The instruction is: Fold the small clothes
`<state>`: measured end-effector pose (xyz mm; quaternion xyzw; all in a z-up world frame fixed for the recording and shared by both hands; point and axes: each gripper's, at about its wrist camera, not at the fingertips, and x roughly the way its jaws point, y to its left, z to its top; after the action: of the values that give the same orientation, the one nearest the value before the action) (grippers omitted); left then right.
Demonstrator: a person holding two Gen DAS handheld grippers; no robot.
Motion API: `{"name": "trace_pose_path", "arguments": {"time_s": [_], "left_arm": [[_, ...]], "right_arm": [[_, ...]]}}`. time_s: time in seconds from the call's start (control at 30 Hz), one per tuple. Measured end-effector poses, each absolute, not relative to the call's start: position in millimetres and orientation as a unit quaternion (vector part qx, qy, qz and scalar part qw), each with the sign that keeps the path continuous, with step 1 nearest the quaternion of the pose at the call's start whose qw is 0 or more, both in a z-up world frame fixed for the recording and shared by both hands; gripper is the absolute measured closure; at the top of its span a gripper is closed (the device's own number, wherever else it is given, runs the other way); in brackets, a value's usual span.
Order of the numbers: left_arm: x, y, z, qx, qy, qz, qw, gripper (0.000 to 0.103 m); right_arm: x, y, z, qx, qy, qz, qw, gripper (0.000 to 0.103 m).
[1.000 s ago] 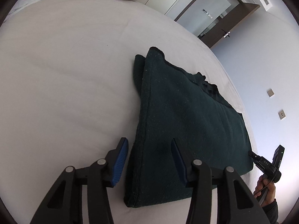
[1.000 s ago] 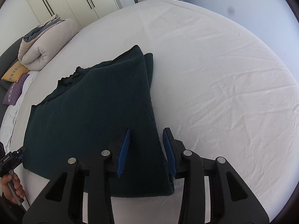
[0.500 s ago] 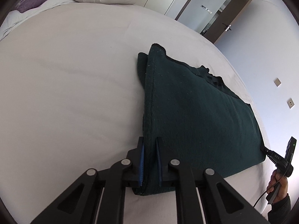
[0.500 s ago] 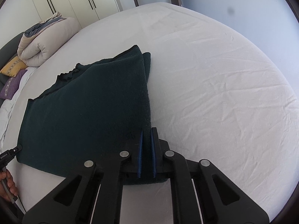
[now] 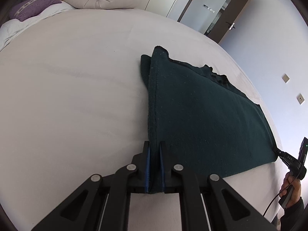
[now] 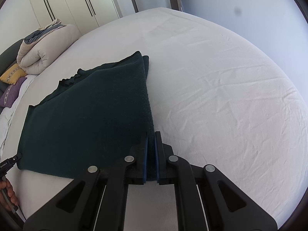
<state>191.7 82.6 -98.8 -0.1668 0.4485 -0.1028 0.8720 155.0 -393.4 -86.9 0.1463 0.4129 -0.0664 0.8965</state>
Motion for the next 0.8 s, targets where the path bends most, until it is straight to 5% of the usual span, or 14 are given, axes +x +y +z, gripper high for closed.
{"name": "trace_pose_path", "arguments": {"time_s": [0.6, 0.67, 0.73, 0.8], "left_arm": [[179, 98, -109, -0.197, 0.452, -0.096, 0.864, 0.096], [177, 99, -106, -0.201, 0.45, -0.099, 0.865, 0.089], [173, 102, -100, -0.199, 0.451, -0.088, 0.865, 0.067], [165, 108, -88, -0.197, 0.439, -0.068, 0.874, 0.062]], "right_arm": [[170, -395, -99, 0.126, 0.438, -0.052, 0.889, 0.097], [169, -397, -99, 0.134, 0.439, -0.048, 0.887, 0.096], [166, -402, -95, 0.154, 0.441, -0.048, 0.883, 0.095], [158, -409, -87, 0.174, 0.434, -0.057, 0.882, 0.093]]}}
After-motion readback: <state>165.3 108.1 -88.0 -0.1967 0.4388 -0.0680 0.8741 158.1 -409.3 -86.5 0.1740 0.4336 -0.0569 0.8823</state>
